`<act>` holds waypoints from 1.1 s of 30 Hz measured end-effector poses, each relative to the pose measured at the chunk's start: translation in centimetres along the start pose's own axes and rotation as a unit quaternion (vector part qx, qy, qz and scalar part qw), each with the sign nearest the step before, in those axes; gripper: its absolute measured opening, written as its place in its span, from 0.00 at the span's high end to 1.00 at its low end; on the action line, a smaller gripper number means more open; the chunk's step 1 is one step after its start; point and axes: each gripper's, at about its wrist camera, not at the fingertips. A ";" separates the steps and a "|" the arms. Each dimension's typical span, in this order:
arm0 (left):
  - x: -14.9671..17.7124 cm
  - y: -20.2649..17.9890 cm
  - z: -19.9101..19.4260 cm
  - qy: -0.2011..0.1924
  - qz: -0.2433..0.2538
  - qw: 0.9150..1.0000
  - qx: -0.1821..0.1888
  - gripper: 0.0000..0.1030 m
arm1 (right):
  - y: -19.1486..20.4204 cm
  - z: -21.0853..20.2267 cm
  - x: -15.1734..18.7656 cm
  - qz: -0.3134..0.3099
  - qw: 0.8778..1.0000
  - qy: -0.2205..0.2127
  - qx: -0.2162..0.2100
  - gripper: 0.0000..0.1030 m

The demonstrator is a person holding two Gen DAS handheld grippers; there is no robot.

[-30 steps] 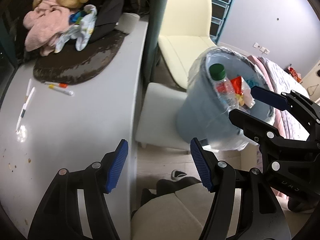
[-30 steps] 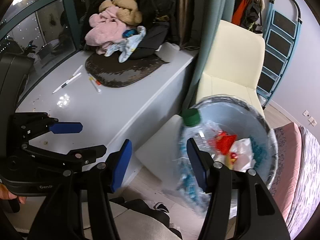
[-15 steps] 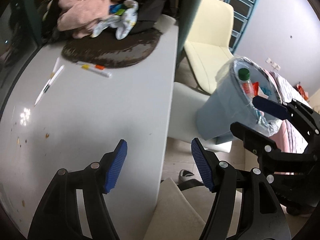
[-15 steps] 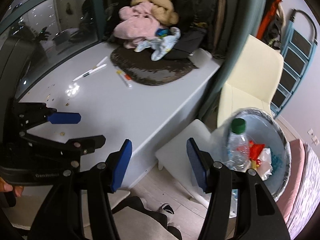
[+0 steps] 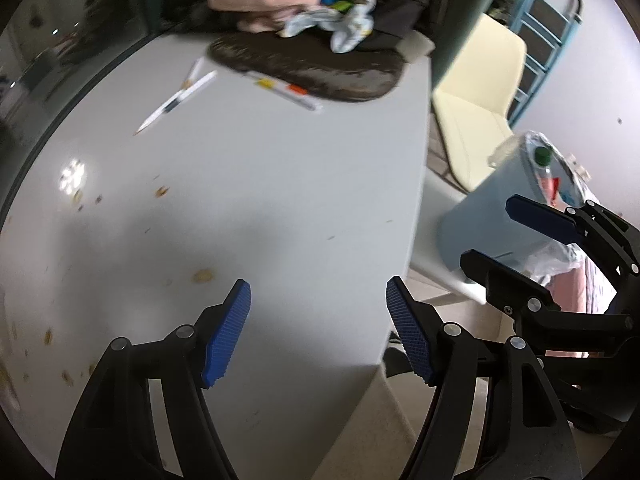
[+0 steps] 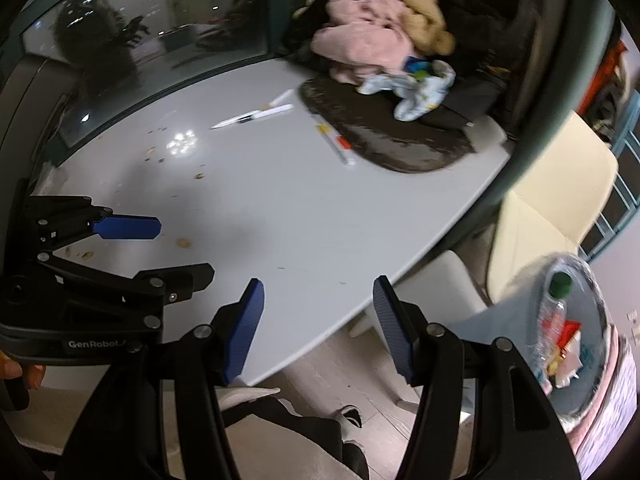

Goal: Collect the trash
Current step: 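Withdraw both open tools from the bin back over the table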

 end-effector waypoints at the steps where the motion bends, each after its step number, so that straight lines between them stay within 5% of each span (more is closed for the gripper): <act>1: 0.3 0.5 -0.1 0.001 -0.006 1.000 -0.004 0.34 | 0.8 0.2 -0.2 -0.008 1.000 0.000 -0.006 0.47; 11: 3.9 6.4 -1.5 0.001 -0.103 0.994 -0.040 0.34 | 6.4 1.7 -1.7 -0.093 0.994 0.010 -0.060 0.47; 18: 6.0 10.3 -2.5 0.002 -0.192 0.978 -0.079 0.34 | 9.6 3.2 -3.3 -0.164 0.979 0.010 -0.121 0.47; 25: 8.8 13.2 -3.9 -0.002 -0.291 0.948 -0.126 0.34 | 13.2 4.3 -4.7 -0.252 0.949 0.011 -0.189 0.47; 33: 12.2 14.2 -4.9 -0.017 -0.409 0.897 -0.167 0.34 | 16.2 5.4 -4.7 -0.354 0.899 0.021 -0.257 0.47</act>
Point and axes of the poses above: each gripper's, at about its wrist camera, not at the fingertips, and z roughly the way its jaws point, y to its left, x to its underside, and after that the axes turned 5 degrees about -z, right-handed
